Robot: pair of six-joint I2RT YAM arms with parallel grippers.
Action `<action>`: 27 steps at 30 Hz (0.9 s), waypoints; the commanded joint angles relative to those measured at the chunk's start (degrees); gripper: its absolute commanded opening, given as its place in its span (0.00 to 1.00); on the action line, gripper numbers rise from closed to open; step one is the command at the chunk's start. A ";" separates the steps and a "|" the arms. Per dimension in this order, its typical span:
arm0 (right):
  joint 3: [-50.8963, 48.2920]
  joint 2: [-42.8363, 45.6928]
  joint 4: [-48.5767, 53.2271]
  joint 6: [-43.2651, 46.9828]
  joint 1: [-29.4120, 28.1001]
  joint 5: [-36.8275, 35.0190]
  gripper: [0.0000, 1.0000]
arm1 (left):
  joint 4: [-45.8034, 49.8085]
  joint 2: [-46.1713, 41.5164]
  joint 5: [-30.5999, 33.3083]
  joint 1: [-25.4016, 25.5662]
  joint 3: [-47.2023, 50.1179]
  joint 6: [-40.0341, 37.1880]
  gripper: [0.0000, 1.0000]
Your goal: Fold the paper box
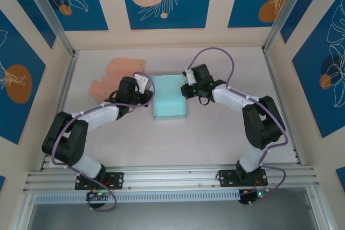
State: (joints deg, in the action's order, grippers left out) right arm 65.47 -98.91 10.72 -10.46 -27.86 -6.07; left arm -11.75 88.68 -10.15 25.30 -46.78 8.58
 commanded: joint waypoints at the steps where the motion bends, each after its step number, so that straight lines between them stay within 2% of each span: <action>1: 0.23 0.57 0.01 -4.85 -3.37 -7.93 0.18 | -4.10 0.41 2.19 1.64 1.03 2.99 0.06; 7: -0.02 0.07 -0.19 -8.86 -9.53 -16.18 0.19 | -6.85 1.31 5.69 3.77 2.37 4.52 0.00; 10: -0.68 0.14 -1.14 -9.84 -11.83 -18.87 0.09 | -7.56 1.40 6.48 4.81 3.04 4.00 0.00; 12: -1.34 0.31 -1.65 -10.79 -13.11 -20.66 0.06 | -8.65 1.29 7.16 5.61 4.23 3.58 0.00; 18: -7.11 2.32 -10.08 -9.75 -16.65 -27.56 0.06 | -15.04 -0.55 8.47 6.60 9.39 3.55 0.00; 23: -10.60 5.67 -16.26 -7.21 -16.36 -27.22 0.06 | -19.38 -2.96 9.66 7.63 10.81 2.51 0.00; 27: -10.35 7.61 -15.22 -8.09 -16.79 -26.61 0.15 | -21.61 -4.54 11.39 8.99 11.82 1.11 0.00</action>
State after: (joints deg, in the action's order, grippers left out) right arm 54.89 -94.11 0.80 -19.09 -43.13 -34.70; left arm -28.29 86.28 4.05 31.48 -35.57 11.22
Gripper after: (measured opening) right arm 0.132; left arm 0.046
